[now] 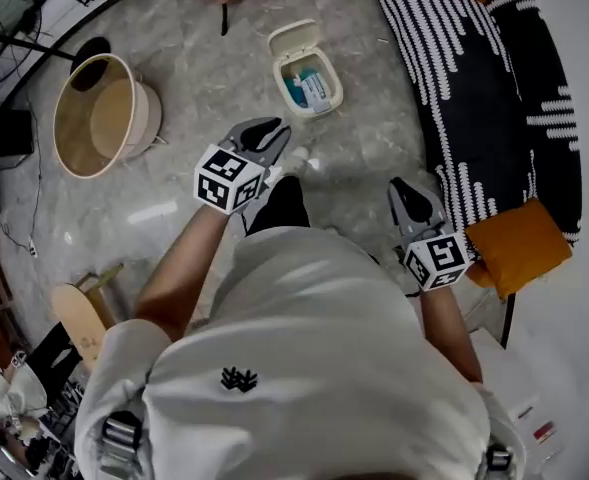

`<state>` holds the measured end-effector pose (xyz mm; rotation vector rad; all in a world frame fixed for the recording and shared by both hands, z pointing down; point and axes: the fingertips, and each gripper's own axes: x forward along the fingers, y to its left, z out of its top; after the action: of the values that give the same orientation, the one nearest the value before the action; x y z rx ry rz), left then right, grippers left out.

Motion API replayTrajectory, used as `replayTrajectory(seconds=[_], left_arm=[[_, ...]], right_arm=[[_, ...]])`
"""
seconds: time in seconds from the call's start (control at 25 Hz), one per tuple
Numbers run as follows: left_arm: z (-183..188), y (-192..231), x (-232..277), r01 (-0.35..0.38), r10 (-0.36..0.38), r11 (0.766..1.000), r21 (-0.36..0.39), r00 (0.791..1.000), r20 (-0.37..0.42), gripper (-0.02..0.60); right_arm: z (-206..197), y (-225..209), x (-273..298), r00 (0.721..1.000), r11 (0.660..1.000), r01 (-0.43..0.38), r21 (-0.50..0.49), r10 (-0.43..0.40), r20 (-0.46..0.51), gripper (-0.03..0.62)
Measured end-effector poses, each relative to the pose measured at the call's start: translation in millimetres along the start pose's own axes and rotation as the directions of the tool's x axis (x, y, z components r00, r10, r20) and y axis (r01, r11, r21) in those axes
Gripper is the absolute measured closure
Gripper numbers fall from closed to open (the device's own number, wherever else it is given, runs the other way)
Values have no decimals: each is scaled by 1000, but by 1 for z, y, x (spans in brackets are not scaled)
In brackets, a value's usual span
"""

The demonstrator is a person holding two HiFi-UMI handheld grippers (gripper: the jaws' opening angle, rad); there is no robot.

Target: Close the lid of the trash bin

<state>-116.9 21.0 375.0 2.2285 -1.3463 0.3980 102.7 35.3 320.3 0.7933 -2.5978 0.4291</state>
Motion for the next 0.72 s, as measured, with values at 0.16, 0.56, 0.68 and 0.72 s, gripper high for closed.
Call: replayTrajectory(seconds=[0.16,0.56,0.68,0.72], left_arm=[[25,84,41,15,-13,999,29,999,-40,485],[32,237,168,19,-5,996,90,988,-157,468],[23,269,203,24,-5,996,92,979,-206,466],[19,278,213,25,-2,995,97,975,-224,466]], right_arm=[[21,-11,44,998,998,58,39,-57,-32,569],[24,-38,102,979,973,181,141,-165,-118,569],[20,-47,111,970,961,218,172,-194,-145,569],[18,-49,113,967,957,228,181,-201,-155,569]])
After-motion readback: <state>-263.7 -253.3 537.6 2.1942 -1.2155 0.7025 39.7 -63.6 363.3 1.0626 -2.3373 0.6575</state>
